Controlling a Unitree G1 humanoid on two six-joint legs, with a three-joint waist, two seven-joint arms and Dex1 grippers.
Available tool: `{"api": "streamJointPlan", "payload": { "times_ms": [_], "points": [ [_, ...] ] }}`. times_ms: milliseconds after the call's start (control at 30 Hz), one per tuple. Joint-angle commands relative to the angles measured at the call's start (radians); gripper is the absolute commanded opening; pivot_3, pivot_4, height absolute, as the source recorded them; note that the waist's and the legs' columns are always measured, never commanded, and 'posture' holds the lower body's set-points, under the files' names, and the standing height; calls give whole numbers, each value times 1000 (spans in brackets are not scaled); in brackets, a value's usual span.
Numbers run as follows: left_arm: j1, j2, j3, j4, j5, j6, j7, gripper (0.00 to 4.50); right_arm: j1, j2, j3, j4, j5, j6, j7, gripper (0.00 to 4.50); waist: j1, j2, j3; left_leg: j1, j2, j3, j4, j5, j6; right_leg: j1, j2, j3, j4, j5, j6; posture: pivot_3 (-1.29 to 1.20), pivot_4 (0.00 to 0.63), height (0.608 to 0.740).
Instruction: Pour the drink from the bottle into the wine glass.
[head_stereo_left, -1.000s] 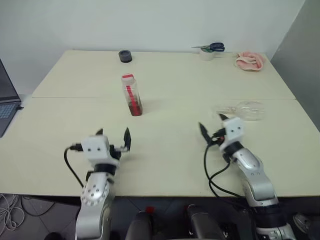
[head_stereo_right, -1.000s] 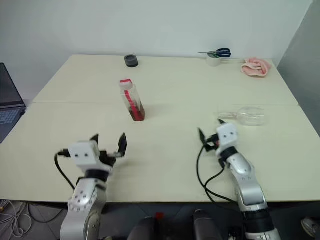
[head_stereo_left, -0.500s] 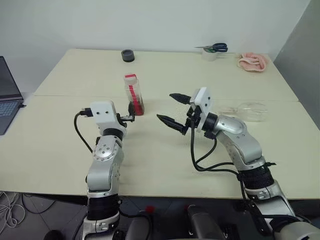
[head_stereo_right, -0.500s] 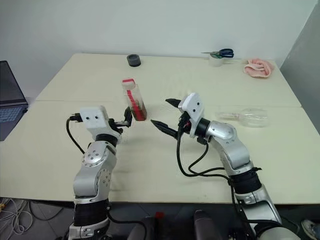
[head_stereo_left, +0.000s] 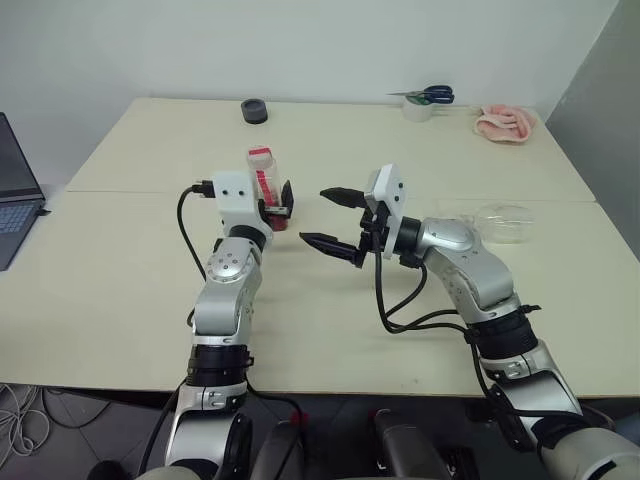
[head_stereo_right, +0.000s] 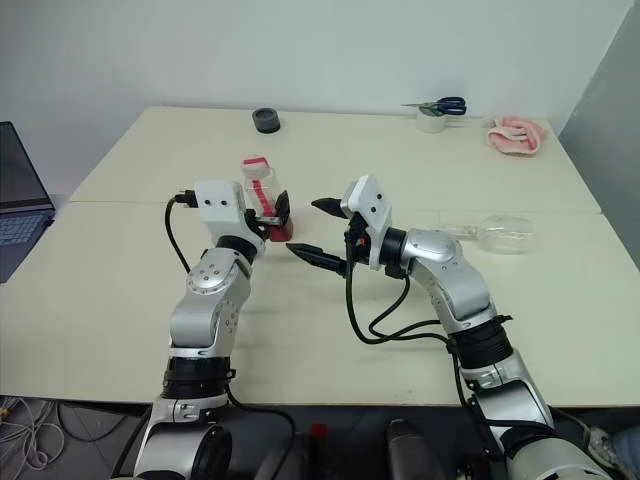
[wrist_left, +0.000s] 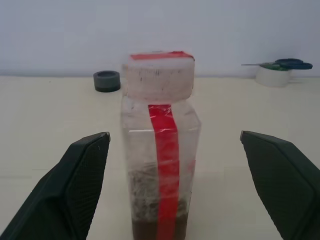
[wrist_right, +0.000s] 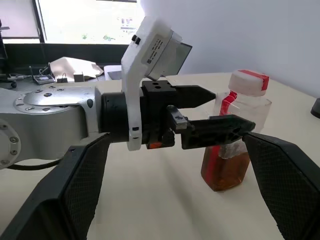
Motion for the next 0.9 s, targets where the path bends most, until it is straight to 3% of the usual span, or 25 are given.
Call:
{"api": "streamJointPlan", "payload": {
  "times_ms": [33,900],
  "points": [
    [-49,10,-5,30,12,-50,-6,4480,-26,0,-29,-47,22,12,-2,4500,0,0,0,0,0,0,0,0,0,0,0,0,0,0,0,0,150,740],
    [-179,27,9,321,61,-224,43,4480,-59,-2,-68,31,6,-5,-44,4500,0,0,0,0,0,-1,0,0,0,0,0,-1,0,0,0,0,150,740]
  ]
}}
